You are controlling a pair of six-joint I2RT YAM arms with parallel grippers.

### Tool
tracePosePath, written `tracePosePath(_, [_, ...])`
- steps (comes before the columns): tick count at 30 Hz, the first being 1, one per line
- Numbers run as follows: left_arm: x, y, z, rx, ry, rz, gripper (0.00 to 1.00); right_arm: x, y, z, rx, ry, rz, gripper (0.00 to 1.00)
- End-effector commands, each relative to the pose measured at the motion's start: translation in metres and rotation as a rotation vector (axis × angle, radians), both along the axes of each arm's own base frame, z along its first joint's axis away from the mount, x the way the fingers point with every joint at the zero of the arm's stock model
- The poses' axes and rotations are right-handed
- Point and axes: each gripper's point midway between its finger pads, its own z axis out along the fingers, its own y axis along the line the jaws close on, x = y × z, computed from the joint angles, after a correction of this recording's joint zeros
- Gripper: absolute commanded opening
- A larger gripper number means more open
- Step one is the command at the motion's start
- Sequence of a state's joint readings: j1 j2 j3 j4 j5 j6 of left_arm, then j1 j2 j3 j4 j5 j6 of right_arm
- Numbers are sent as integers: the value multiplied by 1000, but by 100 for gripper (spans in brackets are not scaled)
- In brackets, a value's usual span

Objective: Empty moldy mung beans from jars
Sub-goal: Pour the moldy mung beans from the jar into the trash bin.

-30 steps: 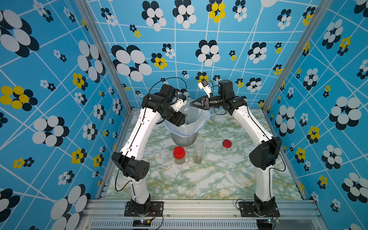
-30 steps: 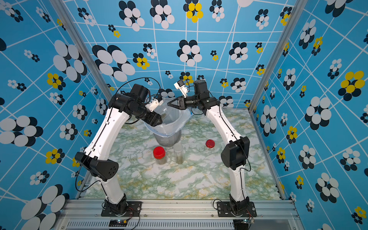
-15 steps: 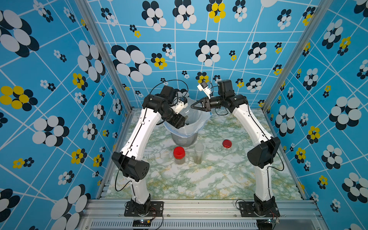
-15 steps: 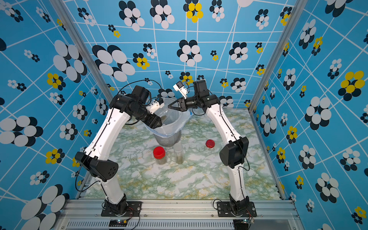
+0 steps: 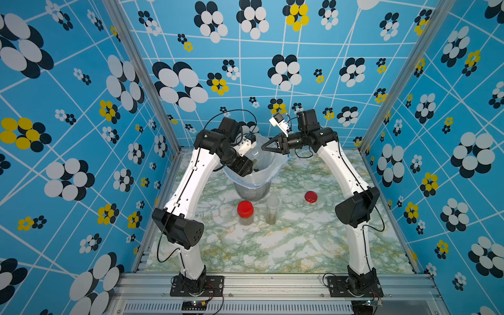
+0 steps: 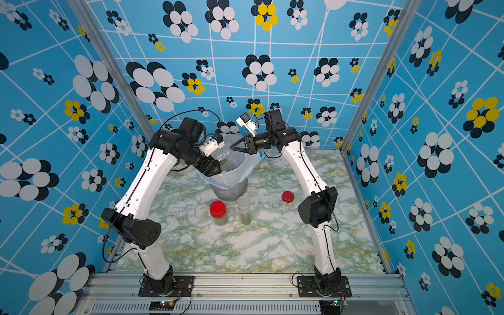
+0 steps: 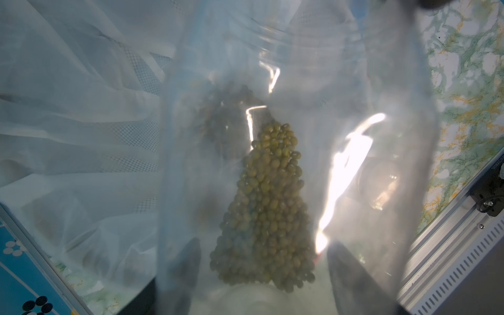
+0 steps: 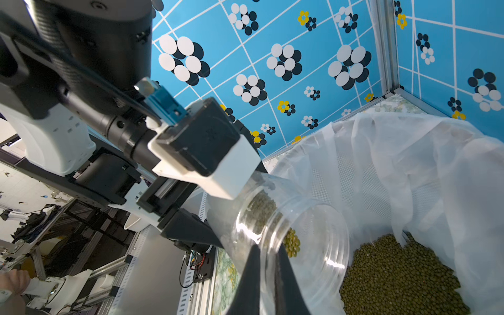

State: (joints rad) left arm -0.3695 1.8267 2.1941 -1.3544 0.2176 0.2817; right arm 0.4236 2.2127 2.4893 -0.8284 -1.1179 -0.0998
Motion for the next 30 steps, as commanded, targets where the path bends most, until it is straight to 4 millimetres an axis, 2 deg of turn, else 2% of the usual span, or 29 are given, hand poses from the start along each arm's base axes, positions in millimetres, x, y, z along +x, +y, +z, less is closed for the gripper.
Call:
tracePosePath(1, [28,-7,29,-100,-134,67,55,-34,17,-31,-62,144,102,7])
tracePosePath(3, [30,-8,31,-108,-138,67,55,-33,17,-35,-78,140,92,7])
tracePosePath(5, [32,-9,32,-110,-138,73,56,-28,16,-40,-106,138,59,0])
tracePosePath(9, [35,-9,32,-112,-141,82,58,-18,18,-42,-118,134,18,0])
tracePosePath(14, [38,-7,27,-99,-138,91,67,-10,22,-26,-75,119,-11,0])
tracePosePath(20, [40,-2,22,-108,-133,104,71,-4,25,-7,-25,104,-36,0])
tracePosePath(25, [41,0,22,-143,-137,109,79,-3,26,-3,-14,103,-38,0])
tracePosePath(30, [42,3,19,-170,-145,123,83,-1,24,3,2,106,-43,0])
